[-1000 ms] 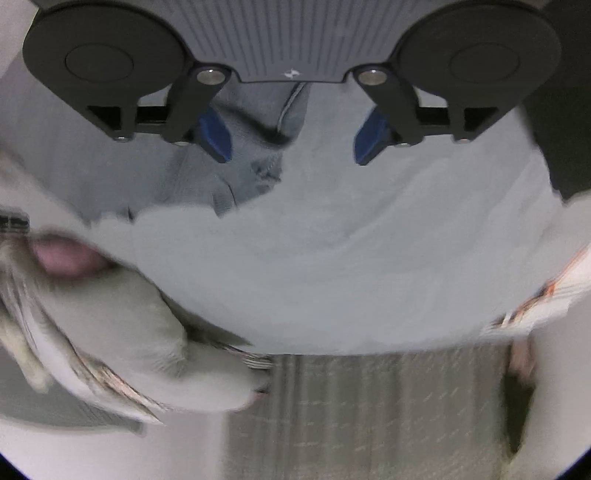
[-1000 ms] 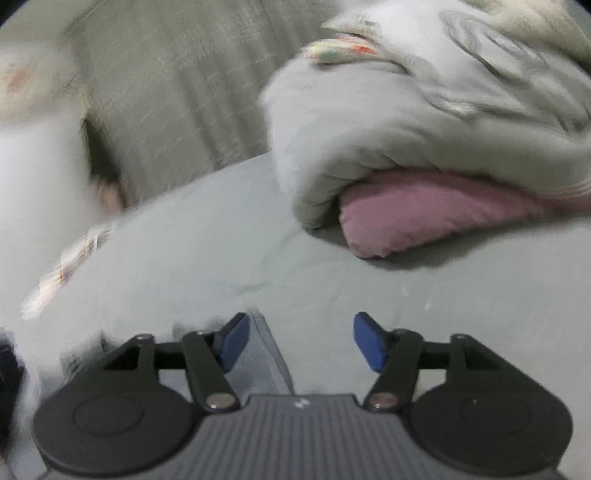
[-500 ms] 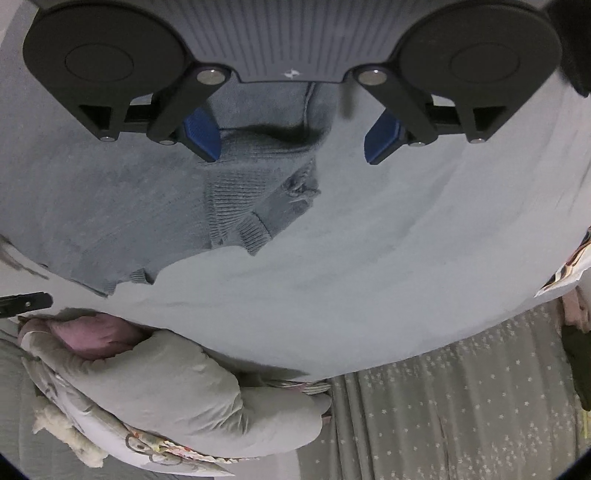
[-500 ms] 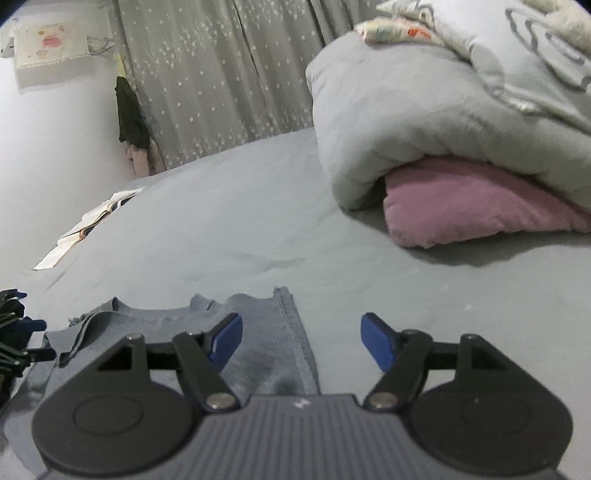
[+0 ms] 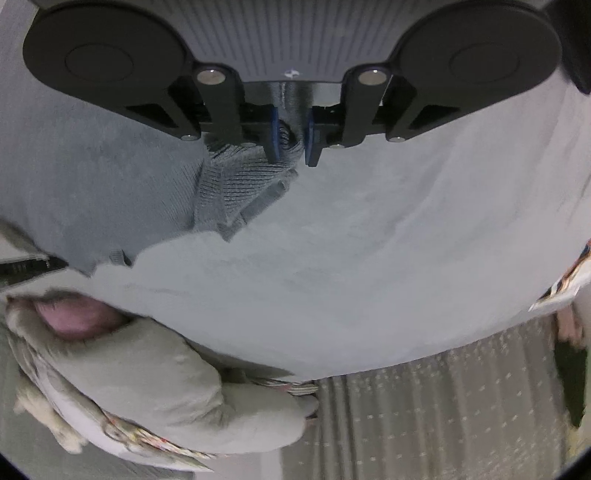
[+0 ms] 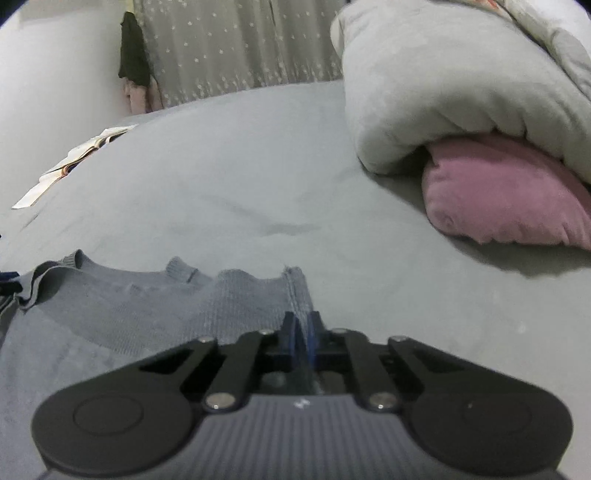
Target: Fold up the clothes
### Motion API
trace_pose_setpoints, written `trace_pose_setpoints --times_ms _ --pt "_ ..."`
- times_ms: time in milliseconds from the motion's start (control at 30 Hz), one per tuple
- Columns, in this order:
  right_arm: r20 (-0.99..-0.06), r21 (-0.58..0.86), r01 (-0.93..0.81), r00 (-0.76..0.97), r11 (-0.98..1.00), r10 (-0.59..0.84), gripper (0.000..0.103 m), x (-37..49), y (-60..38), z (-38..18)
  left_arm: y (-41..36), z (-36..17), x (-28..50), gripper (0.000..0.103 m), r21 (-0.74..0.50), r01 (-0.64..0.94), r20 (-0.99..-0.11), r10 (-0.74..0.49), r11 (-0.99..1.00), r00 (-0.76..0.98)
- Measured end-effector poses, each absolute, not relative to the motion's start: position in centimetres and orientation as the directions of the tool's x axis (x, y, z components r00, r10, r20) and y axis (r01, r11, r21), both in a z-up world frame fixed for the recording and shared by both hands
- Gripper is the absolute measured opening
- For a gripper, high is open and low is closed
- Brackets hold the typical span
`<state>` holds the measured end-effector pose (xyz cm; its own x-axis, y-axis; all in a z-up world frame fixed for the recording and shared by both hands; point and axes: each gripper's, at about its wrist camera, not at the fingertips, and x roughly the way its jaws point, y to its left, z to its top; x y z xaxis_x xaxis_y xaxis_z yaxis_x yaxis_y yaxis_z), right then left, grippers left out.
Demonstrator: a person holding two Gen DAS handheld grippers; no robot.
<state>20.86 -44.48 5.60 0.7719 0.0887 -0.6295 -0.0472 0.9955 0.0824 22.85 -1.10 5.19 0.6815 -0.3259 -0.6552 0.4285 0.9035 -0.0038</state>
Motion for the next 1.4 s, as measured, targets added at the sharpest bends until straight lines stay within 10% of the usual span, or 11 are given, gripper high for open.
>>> trace_pose_setpoints --times_ms 533,767,900,967,1033,1400 --pt "-0.655 0.007 -0.035 0.755 0.999 0.031 0.007 21.8 -43.0 5.7 1.6 5.5 24.5 0.005 -0.100 0.267 -0.658 -0.265 0.959 0.705" --pt "-0.666 0.053 -0.042 0.743 0.998 0.067 0.042 22.0 -43.4 4.4 1.5 4.7 25.5 0.061 -0.198 0.278 -0.664 -0.338 0.940 0.667" --pt "-0.670 0.065 -0.049 0.738 0.997 0.080 0.042 22.2 -43.4 3.8 0.4 3.2 26.2 0.060 -0.204 0.296 -0.704 -0.350 0.933 0.618" --pt "-0.673 0.071 -0.053 0.735 0.996 0.087 0.038 22.4 -43.4 3.4 -0.2 2.8 26.2 0.036 -0.187 0.319 -0.712 -0.352 0.929 0.607" --pt "-0.675 0.077 -0.056 0.732 0.995 0.094 0.011 22.5 -43.4 3.1 -0.6 2.7 26.2 0.018 -0.223 0.335 -0.712 -0.388 0.915 0.586" --pt "-0.601 0.007 -0.019 0.799 1.000 0.019 0.005 22.0 -43.3 4.1 -0.6 4.3 25.4 0.010 -0.199 0.289 -0.657 -0.346 0.936 0.669"
